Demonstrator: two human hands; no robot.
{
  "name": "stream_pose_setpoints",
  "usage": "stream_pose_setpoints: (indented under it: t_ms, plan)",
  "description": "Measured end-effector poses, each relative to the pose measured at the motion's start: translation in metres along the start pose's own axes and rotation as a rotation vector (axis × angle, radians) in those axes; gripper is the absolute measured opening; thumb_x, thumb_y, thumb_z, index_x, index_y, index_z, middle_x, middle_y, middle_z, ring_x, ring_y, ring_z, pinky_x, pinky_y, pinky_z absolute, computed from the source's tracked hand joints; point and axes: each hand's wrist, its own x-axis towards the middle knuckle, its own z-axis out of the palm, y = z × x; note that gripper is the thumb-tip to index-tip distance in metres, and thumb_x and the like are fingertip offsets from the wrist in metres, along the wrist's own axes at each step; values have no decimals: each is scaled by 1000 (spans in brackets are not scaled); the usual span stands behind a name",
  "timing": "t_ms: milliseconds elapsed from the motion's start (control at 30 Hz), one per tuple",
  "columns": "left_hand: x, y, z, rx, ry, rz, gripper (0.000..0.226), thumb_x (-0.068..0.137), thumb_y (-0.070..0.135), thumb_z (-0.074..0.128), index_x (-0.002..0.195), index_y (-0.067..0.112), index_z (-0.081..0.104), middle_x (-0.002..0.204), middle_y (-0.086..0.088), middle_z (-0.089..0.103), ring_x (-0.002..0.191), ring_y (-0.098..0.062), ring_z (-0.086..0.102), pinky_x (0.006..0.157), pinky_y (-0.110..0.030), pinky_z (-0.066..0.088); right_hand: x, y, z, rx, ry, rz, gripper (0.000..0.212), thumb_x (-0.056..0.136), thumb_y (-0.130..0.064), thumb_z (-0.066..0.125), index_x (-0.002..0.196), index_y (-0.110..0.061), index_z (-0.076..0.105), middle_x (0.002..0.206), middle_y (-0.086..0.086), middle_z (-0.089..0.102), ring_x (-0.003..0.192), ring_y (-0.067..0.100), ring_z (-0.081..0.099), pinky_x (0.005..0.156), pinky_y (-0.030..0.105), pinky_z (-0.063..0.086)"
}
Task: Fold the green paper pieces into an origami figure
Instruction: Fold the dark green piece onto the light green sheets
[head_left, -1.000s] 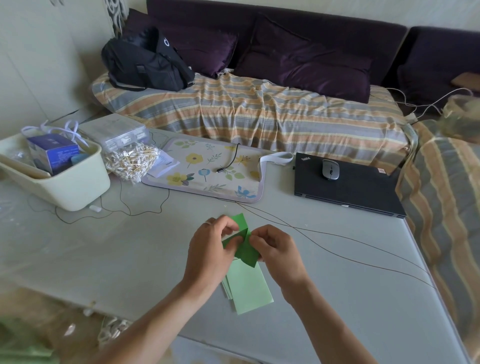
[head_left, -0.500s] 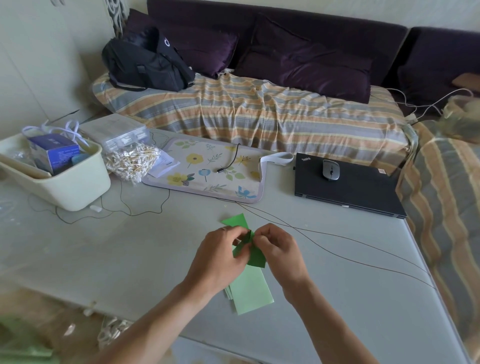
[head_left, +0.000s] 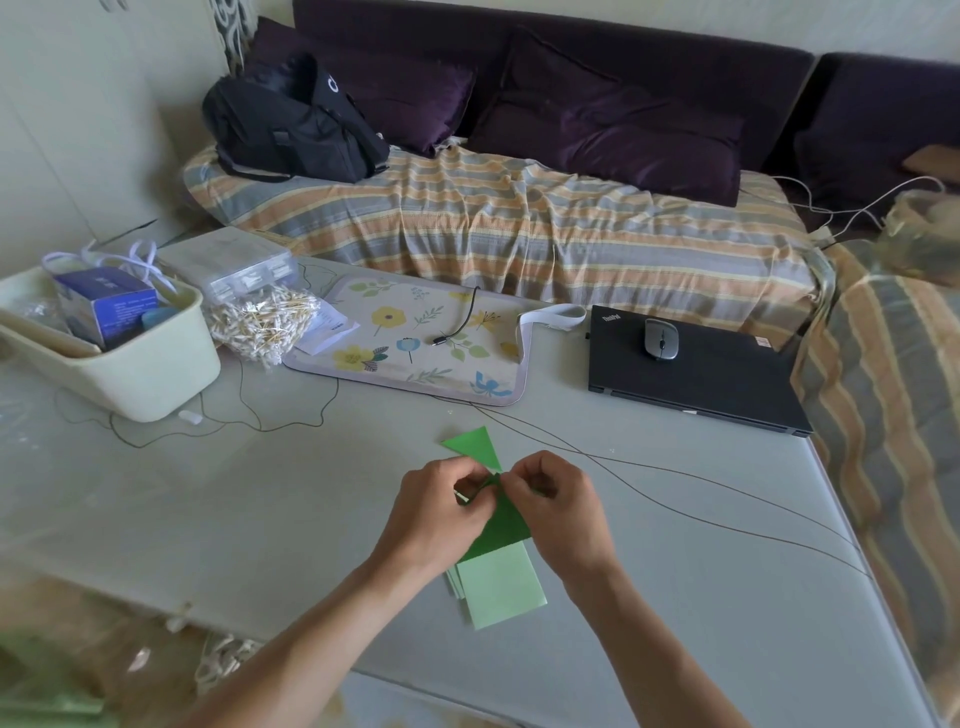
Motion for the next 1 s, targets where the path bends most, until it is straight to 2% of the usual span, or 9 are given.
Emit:
stream_pose_setpoints:
  t_ms: [100,200,333,567,733,800,900,1000]
  plan:
    - [0,2,-2,-59,10,-40,17,86,19,63,90,29,76,84,15,74,72,2,67,63,-10,49,-2,-1,-2,-9,-28,-15,13,84,-16,68,72,-18,66,65,-8,63,60,3,51,57,15,39]
    - [2,1,-4,-94,28,-73,16,86,17,65,82,29,75,81,15,74,72,3,66,63,-6,44,-3,-1,-2,-24,-64,-54,13,85,-17,70,73,-19,66,66,-10,65,61,2,53,58,14,40]
    - [1,1,-6,-107,47,-124,12,85,19,67,78,25,74,76,14,73,69,3,64,60,-5,41,-2,0,-2,-41,-82,-94,13,86,-18,72,74,-21,67,71,-9,67,65,3,56,62,16,43]
    - [0,3,-7,-159,119,-185,11,85,22,66,75,20,70,72,7,70,59,3,56,53,-7,39,-4,-3,-2,-53,-105,-112,14,88,-13,69,79,-23,71,76,-15,70,73,-1,61,65,10,44]
    - [1,3,-8,-210,105,-272,12,84,24,65,74,19,70,61,13,62,53,2,51,47,-8,36,-5,-4,-2,-49,-61,-93,13,86,-14,71,76,-22,71,74,-13,70,71,-1,61,64,9,43]
    - [2,3,-7,-259,73,-333,12,85,23,64,76,18,70,67,11,65,60,-3,56,48,-14,43,-6,-5,-2,-60,-50,-116,13,85,-13,71,75,-22,71,74,-14,70,72,-1,62,64,8,43]
    - [2,5,-7,-405,25,-439,13,89,19,62,84,14,73,85,-3,72,73,-12,66,49,-18,51,-7,-7,-1,-77,-35,-175,13,86,-13,71,76,-22,71,75,-15,71,77,1,64,65,7,42]
    - [2,7,-9,-491,39,-474,17,92,13,58,88,6,72,91,-11,72,81,-18,71,54,-23,57,-8,-9,-1,-67,-54,-197,14,91,-21,69,78,-22,73,79,-12,73,79,5,67,67,11,44]
